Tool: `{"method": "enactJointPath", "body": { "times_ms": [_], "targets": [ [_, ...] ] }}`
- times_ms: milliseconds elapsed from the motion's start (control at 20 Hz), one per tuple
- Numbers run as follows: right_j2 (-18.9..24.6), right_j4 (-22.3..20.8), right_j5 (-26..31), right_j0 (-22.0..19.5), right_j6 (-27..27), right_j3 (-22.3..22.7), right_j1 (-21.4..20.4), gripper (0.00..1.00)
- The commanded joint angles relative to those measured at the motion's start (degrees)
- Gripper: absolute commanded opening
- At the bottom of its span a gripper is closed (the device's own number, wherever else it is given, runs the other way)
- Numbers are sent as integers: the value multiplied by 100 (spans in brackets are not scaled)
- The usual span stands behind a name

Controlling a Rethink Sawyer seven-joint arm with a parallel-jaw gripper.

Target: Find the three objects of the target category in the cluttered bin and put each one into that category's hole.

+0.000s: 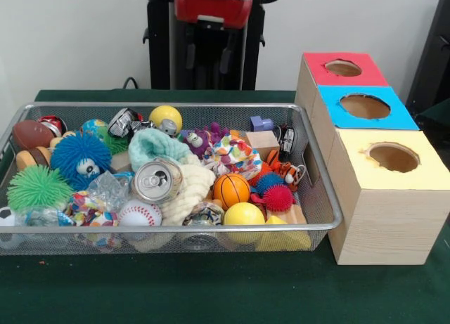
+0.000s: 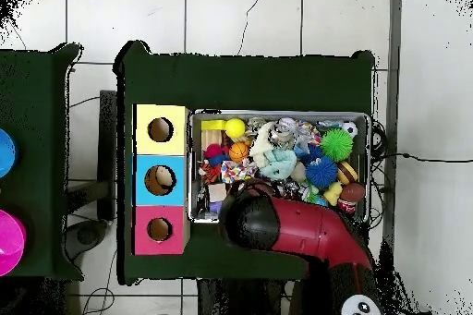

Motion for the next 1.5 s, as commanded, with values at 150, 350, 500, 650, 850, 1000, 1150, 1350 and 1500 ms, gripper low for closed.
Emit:
{"method": "enactJointPath", "body": {
  "times_ms": [150,350,500,650,850,1000,1150,1350,1500],
  "targets": [
    [480,-388,575,-468,-403,-690,242,100],
    [597,-440,659,-606,-534,-803,225,100],
    [713,-411,697,-669,-491,-911,255,100],
    [726,-532,880,-666,-598,-1154,260,100],
    [658,-428,1127,-481,-274,-1277,260,100],
    [768,-144,971,-413,132,-1092,337,100],
    [894,40,841,-365,330,-970,417,100],
    [807,128,725,-169,615,-939,494,100],
    [732,202,649,-26,757,-972,570,100]
  ]
}}
